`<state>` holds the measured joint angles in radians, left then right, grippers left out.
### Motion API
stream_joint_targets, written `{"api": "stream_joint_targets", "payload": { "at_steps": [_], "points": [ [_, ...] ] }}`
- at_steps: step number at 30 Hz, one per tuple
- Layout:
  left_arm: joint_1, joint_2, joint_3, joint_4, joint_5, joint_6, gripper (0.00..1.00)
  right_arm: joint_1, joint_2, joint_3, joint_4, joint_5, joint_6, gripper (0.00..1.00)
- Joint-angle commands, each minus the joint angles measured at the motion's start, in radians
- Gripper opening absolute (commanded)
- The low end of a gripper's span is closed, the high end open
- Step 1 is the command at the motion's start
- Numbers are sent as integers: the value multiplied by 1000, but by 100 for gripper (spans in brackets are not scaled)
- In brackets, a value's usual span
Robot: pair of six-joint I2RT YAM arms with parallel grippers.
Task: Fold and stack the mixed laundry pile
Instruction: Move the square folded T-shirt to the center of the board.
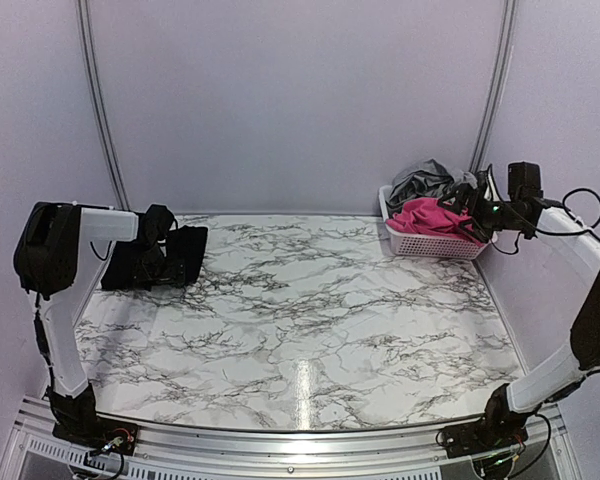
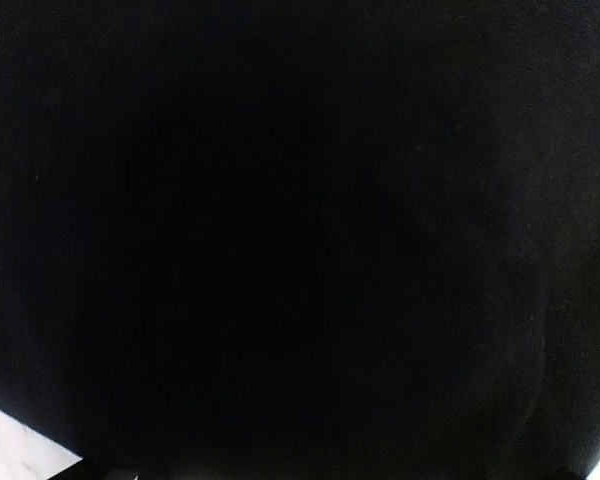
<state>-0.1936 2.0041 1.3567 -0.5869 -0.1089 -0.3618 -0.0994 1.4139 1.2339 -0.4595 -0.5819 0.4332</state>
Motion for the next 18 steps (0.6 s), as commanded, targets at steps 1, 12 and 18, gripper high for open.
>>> {"api": "stream_joint_targets", "payload": {
  "at_steps": [1, 12, 18],
  "points": [
    [29, 98, 73, 47, -22, 85, 93, -53, -20, -2, 155, -93, 78, 99],
    [66, -60, -96, -9, -25, 238, 95, -89, -2, 11, 255, -175, 108, 99],
    [147, -36, -82, -35, -89, 340, 96, -89, -12, 2, 243, -165, 31, 98]
  ]
}}
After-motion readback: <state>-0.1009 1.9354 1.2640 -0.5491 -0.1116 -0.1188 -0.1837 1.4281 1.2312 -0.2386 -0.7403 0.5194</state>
